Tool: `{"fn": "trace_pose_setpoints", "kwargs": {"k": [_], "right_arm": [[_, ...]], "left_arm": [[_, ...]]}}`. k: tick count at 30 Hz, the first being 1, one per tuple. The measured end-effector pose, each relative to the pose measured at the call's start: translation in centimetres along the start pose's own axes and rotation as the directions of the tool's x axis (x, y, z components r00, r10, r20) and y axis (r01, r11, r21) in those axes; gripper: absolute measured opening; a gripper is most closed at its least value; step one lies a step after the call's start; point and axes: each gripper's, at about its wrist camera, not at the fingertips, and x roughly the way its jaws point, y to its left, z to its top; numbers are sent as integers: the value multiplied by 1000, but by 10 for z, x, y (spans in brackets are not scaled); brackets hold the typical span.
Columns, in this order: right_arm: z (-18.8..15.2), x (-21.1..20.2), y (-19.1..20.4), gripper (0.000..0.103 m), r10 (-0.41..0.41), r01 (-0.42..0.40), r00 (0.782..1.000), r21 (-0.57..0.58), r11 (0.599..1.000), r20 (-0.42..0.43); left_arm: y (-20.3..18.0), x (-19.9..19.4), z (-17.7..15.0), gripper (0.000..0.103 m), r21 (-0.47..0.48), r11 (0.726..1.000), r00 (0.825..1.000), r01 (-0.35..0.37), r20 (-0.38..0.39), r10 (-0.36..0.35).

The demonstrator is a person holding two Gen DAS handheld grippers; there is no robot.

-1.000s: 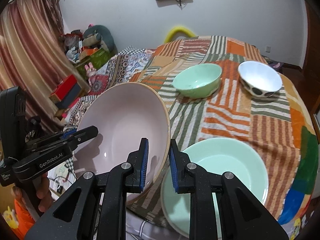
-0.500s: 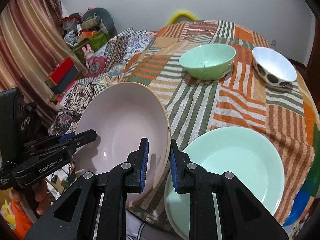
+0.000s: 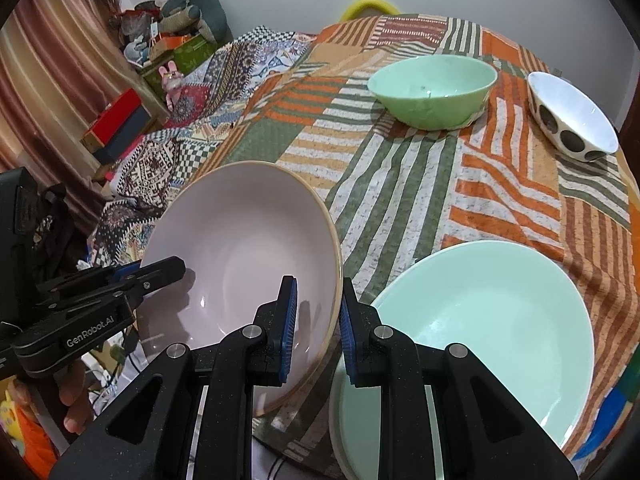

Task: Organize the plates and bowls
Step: 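Lower the pink bowl onto the mint plate and open the right gripper, then move the right gripper to the mint green bowl rim and close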

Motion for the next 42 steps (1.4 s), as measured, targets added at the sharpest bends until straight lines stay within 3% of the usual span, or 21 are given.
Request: {"fn": "trace_pose_setpoints", "kwargs": {"k": [17,25,34,36,40,42], "right_arm": [[4,14,-2,21,16,-16,1000,-13,1000,-27],[9,-10,-5,24,28,-27,999,-27,999,40],[18,-61,-15,25,36,-31,987,-37,999,159],[22,-72,-20,25,30,-25,981,-30,999,193],[30,-96,-33,42,11,-11,961,0,1000,276],[34,-103,-38,42,2,-5,953,10,1000,303]], "left_arm": [[9,12,0,20,-15,1000,1000,-5,-28,4],[2,-21,13,20,12,1000,998,-29,59,28],[-32,-62,34,25,75,997,982,-2,188,-12],[-40,-71,40,31,90,996,975,6,221,-26],[-57,-89,50,44,123,992,955,4,294,-40],[-65,-95,57,52,142,990,947,3,319,-48]]}}
